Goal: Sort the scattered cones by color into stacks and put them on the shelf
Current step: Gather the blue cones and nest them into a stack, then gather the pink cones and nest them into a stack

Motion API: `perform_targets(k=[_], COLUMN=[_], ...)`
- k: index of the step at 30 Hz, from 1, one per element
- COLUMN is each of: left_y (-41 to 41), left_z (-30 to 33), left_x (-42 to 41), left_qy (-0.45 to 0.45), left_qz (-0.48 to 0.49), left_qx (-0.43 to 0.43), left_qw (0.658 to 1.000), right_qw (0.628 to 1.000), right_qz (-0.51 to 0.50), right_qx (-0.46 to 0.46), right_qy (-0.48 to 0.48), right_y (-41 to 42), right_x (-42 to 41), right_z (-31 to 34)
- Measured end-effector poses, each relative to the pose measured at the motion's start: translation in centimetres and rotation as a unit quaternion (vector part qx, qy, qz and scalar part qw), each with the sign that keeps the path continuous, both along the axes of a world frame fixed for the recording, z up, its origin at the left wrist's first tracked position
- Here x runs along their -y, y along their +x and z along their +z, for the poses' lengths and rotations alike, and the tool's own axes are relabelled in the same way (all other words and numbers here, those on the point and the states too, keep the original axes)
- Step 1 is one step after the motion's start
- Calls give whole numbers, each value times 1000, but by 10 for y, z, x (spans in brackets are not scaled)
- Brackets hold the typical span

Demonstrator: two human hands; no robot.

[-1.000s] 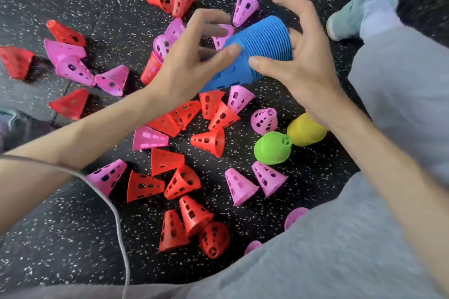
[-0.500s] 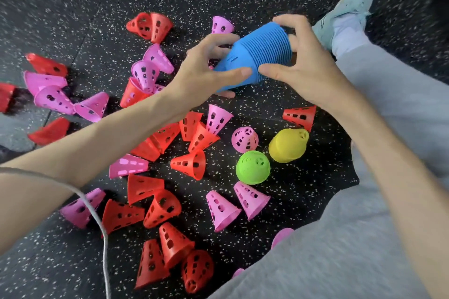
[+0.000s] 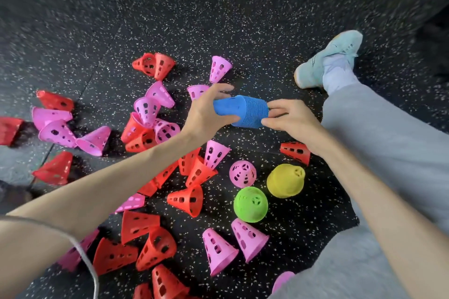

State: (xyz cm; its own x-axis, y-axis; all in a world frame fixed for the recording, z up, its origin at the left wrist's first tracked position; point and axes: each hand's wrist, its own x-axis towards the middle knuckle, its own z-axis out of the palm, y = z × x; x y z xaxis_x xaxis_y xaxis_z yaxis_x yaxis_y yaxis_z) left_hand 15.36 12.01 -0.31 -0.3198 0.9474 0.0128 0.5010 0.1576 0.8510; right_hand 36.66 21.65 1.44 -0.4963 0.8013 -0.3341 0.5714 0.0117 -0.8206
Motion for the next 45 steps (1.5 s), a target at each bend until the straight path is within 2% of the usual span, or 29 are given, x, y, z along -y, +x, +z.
perform_targets(k=[6,9,15,18,25,32,36,45], left_y=[6,8,17,25,31,-2,-14,-8], left_z=[-22,-37,-50,-52,-45,-32,-39,-63], left_x=[-3,-4,-6,-8,12,65,91,116], left_qy=[-3,-17,-16,-33,-81,-71,-69,-73], left_qz=[57,36,17,-7,-77,-75,-73,-100], left_qx=[21,22,8,16,38,-51,-59,-103], left_qw=[998,999,1000,999,993,993,993,987], right_qw=[995,990,991,990,990,991,997,983], right_qz=[52,83,71,77,99,80,54,147], right_qx=[-7,-5,20,3,33,97,59,97], right_qy=[-89,-112,-116,-114,-95,-51,12,53], right_y=[3,4,9,9,15,21,20,-2], right_x=[11,17,13,9,19,37,49,62], right_z=[-21,-23,-27,-17,-8,11,19,3])
